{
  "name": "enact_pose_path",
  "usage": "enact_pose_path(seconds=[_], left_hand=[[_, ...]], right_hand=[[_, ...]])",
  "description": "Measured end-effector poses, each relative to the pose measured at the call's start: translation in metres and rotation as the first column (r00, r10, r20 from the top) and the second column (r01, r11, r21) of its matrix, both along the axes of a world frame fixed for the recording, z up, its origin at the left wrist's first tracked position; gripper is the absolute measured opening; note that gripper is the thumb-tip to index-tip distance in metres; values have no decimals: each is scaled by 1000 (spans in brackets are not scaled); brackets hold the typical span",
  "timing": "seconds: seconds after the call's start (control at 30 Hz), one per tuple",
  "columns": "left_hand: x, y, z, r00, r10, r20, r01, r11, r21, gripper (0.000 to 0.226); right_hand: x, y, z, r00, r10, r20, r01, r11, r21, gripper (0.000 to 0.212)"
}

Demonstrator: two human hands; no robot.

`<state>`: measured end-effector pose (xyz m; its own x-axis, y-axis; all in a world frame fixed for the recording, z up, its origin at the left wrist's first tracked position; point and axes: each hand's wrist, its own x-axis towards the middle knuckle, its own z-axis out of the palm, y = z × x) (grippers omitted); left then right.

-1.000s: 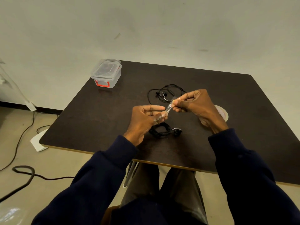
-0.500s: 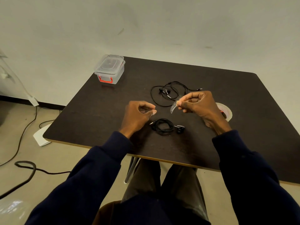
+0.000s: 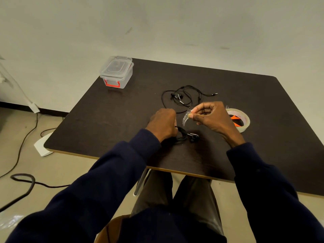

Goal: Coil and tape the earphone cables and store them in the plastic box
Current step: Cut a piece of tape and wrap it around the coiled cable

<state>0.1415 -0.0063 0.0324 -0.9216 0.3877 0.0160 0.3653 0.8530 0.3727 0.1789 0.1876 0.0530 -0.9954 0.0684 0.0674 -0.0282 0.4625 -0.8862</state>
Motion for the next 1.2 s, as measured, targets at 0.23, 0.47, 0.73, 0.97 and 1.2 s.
enact_pose_path(seconds=[0.23, 0.47, 0.73, 0.97, 1.2], left_hand=[[-1, -12, 3, 980, -19, 197, -26, 975, 222, 7], [-7, -26, 1, 911, -171, 376, 22, 928, 371, 17], [-5, -36, 0, 825, -281, 491, -26, 849, 528, 26], [-1, -38, -4, 839, -244, 486, -159, 745, 648, 30], [11, -29, -11, 891, -167, 422, -195, 700, 688, 36]], right_hand=[[8, -2, -3, 999, 29, -42, -28, 999, 43, 19], [9, -5, -10, 993, 75, -92, -61, 987, 149, 16], [12, -13, -13, 980, 152, -126, -124, 971, 202, 15], [10, -18, -15, 976, 150, -156, -107, 961, 256, 16], [8, -23, -17, 978, 138, -156, -89, 953, 289, 18]])
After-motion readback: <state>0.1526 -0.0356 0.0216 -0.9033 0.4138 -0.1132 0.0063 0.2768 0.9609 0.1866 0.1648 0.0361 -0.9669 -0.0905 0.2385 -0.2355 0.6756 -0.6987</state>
